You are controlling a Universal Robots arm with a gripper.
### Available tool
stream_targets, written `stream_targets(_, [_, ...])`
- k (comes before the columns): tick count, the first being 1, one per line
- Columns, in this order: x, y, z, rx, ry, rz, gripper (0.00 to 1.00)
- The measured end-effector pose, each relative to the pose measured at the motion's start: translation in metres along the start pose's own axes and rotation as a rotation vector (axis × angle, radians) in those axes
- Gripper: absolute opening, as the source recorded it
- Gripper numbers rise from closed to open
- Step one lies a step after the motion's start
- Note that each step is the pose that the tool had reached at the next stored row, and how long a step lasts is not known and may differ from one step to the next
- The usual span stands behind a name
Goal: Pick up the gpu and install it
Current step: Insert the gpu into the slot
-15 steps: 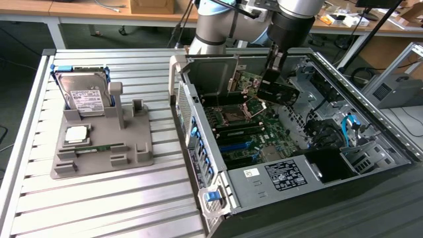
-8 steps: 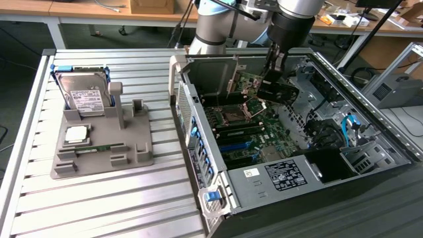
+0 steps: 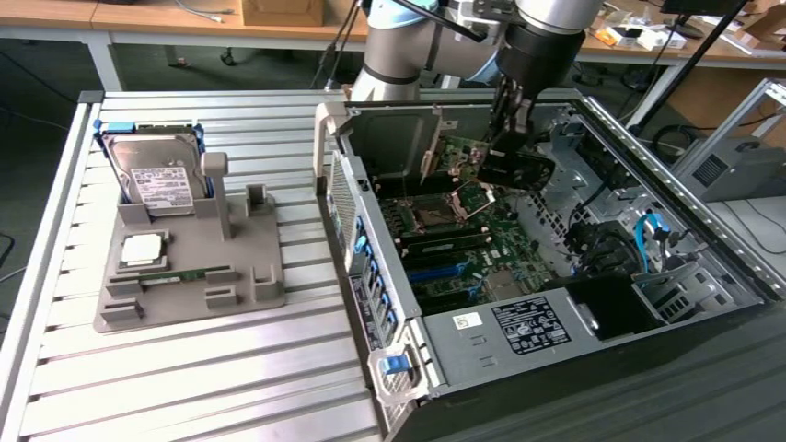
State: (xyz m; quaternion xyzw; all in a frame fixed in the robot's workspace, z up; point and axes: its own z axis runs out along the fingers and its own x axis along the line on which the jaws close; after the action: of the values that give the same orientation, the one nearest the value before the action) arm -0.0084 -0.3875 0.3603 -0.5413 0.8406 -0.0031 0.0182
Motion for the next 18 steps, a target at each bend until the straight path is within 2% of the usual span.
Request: stream_targets(18, [0.0, 0.0, 0.0, -0.0052, -0.0049, -0.193, 0.27])
